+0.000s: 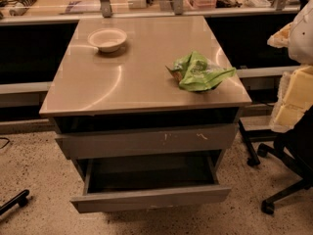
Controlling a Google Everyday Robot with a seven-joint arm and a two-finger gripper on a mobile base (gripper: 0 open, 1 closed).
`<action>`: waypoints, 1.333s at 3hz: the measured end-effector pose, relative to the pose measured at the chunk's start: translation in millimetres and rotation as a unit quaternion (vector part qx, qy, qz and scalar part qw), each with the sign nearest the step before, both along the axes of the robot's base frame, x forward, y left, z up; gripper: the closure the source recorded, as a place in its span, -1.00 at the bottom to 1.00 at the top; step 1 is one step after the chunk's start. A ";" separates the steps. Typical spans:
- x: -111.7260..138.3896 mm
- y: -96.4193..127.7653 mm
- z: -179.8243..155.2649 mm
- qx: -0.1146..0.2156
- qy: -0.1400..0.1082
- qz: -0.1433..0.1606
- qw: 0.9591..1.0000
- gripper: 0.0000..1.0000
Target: Close middle drawer
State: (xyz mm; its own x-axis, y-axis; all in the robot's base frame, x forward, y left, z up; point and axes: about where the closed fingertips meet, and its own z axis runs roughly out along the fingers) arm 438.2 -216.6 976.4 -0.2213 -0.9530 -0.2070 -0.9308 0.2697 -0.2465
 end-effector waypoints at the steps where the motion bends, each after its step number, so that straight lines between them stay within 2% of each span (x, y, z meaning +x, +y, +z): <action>1: 0.0 0.0 0.0 0.000 0.000 0.000 1.000 -1.00; 2: 0.0 0.0 0.0 0.000 0.000 0.000 1.000 -0.63; 3: -4.3 0.9 -12.0 0.012 -0.002 -0.002 1.000 -0.18; 4: -17.6 6.8 -47.4 0.043 0.003 -0.013 0.999 0.31</action>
Offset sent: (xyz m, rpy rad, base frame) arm 0.0000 0.0000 0.0000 0.0000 0.0000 0.0000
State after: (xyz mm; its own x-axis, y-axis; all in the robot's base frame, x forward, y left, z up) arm 420.6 -209.8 929.0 -0.2479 -0.9254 -0.2867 -0.9246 0.3144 -0.2151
